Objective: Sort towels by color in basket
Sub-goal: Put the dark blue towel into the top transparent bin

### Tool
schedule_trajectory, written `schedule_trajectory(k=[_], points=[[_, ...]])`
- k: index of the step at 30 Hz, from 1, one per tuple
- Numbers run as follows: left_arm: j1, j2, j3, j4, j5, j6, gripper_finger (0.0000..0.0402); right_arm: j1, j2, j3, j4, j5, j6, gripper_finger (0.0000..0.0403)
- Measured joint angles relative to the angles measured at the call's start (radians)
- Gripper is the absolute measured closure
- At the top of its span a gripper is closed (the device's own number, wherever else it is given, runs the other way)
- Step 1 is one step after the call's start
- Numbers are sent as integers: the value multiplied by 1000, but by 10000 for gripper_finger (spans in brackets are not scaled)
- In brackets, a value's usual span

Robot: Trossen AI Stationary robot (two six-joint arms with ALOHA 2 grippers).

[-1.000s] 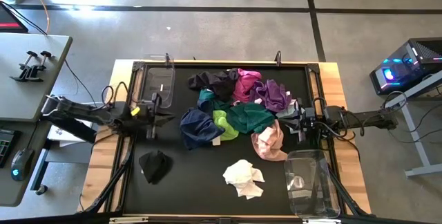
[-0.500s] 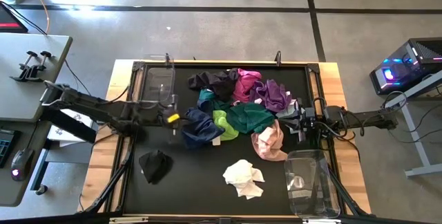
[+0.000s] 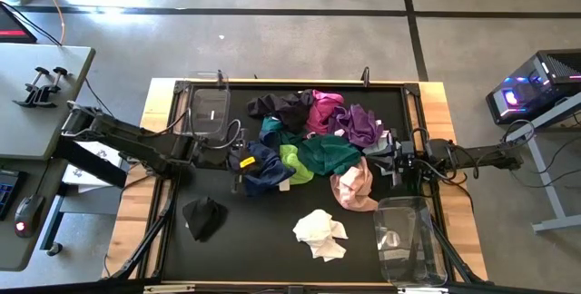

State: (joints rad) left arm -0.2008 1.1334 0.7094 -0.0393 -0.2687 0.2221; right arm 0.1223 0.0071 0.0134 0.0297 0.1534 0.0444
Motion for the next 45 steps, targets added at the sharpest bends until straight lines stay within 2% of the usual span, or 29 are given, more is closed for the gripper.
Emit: schedule_trajectory(k=[3,7,16,20,23,28,31,35,41,43,45], points=[[-19,21,0,-24,-17,41,365,0,0,0,0,0,0,394],[-53,45,0,-73,-18,41,312,0,0,0,0,0,0,394],[-109,164,0,-151,-55,-74,186,0,0,0,0,0,0,394],[-105,267,0,-119,-171,-200,156,0,0,0,0,0,0,394],[-98,341,0,-120,-192,-259,152,0,0,0,0,0,0,394],[-82,432,-1,-120,-231,-348,164,0,0,0,0,0,0,394],[-76,459,-1,-120,-247,-358,188,0,0,0,0,0,0,394],[-74,466,-1,-130,-223,-360,248,0,0,0,0,0,0,394],[-74,428,22,-225,-218,-361,375,0,0,0,0,0,0,394],[-74,409,50,-288,-233,-364,394,0,0,0,0,0,0,394],[-74,386,82,-354,-254,-369,391,0,0,0,0,0,0,394]])
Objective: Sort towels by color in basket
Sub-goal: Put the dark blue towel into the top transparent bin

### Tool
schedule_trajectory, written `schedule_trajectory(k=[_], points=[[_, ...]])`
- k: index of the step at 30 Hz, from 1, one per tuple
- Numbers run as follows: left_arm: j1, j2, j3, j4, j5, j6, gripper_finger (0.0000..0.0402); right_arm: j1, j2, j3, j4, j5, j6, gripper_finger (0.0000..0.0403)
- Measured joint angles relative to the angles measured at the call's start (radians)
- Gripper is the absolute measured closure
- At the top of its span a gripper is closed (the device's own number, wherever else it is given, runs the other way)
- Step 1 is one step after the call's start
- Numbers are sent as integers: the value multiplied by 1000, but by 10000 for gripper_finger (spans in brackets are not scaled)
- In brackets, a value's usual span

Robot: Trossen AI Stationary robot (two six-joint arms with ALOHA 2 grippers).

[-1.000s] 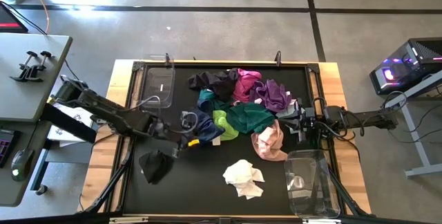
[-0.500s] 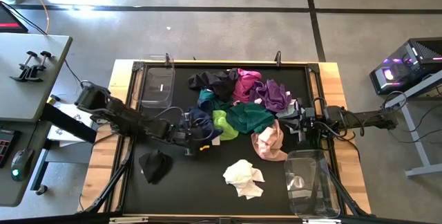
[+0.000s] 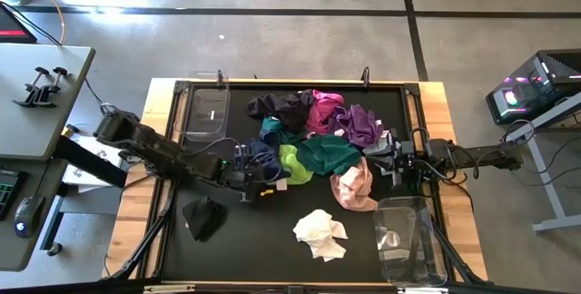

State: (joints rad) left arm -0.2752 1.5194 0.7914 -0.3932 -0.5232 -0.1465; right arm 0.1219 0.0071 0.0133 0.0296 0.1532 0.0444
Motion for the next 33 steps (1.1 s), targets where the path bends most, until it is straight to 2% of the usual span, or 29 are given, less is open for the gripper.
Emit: schedule_trajectory(k=[12,19,24,29,33], points=[[-71,-154,241,-305,-243,26,401,0,0,0,0,0,0,394],[-179,-253,362,-357,-312,63,401,0,0,0,0,0,0,394],[-285,-318,417,-363,-272,24,401,0,0,0,0,0,0,394],[-370,-347,422,-365,-41,-103,401,0,0,0,0,0,0,394],[-454,-322,422,-347,29,-205,401,0,0,0,0,0,0,394]])
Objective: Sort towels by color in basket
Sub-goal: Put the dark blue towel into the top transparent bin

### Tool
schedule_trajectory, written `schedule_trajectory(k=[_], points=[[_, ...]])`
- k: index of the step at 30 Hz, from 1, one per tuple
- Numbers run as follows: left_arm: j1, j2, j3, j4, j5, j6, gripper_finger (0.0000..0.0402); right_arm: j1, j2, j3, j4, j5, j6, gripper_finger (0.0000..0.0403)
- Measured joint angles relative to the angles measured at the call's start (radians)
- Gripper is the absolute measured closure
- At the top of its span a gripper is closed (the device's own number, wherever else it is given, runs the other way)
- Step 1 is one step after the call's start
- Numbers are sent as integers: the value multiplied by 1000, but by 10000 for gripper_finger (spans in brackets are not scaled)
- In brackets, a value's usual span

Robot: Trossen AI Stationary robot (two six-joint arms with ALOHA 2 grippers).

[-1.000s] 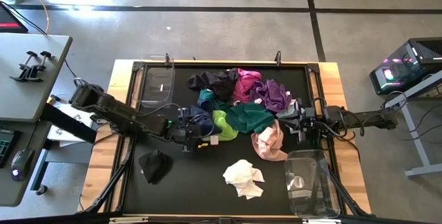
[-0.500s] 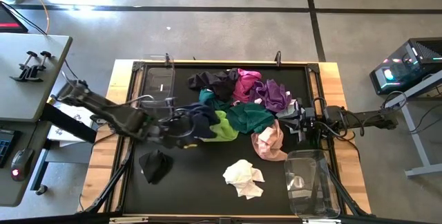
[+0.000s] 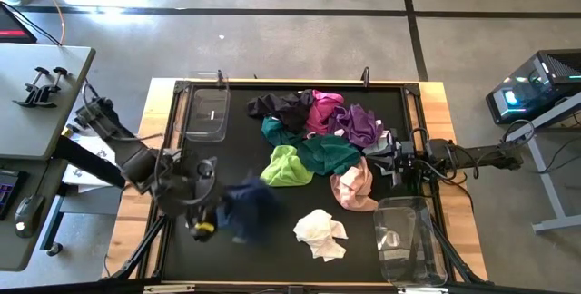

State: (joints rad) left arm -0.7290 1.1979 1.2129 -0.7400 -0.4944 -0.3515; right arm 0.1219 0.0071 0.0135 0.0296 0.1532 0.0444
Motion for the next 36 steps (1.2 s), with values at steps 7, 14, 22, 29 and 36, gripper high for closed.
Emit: schedule_trajectory(k=[7,14,22,29,36], points=[[-97,35,0,75,-65,-4,401,0,0,0,0,0,0,394],[-32,57,0,-192,-346,-180,401,0,0,0,0,0,0,394],[120,11,1,-303,-596,-122,401,0,0,0,0,0,0,394],[271,-54,88,-304,-693,97,401,0,0,0,0,0,0,394],[391,-96,234,-302,-947,366,401,0,0,0,0,0,0,394]])
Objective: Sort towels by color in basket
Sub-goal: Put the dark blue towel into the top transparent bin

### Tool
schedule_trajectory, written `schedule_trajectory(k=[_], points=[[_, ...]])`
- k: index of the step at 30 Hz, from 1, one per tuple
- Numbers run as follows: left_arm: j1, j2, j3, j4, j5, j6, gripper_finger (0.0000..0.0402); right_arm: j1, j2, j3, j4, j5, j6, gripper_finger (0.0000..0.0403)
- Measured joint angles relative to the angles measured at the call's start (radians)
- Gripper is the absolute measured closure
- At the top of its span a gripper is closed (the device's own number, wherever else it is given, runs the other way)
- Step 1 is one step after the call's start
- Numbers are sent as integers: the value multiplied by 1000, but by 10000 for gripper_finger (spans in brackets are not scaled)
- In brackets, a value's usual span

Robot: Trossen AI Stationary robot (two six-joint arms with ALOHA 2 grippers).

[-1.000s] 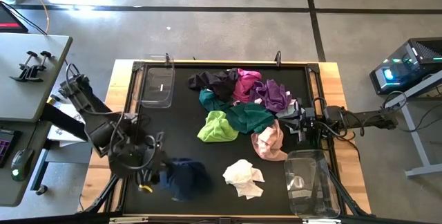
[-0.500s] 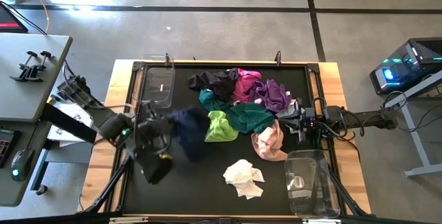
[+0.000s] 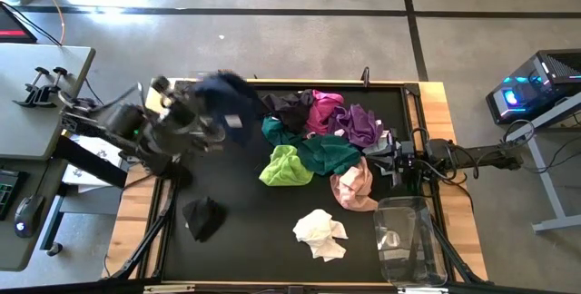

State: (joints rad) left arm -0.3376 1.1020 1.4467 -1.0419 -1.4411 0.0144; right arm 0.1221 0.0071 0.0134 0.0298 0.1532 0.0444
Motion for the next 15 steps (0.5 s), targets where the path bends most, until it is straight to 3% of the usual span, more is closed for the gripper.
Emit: schedule_trajectory(k=[4,10,12,15], points=[[86,-19,64,0,-115,131,401,0,0,0,0,0,0,394],[270,-65,87,-8,-101,207,401,0,0,0,0,0,0,394],[344,-78,87,-11,-40,198,401,0,0,0,0,0,0,394],[454,-91,87,-10,142,196,401,0,0,0,0,0,0,394]])
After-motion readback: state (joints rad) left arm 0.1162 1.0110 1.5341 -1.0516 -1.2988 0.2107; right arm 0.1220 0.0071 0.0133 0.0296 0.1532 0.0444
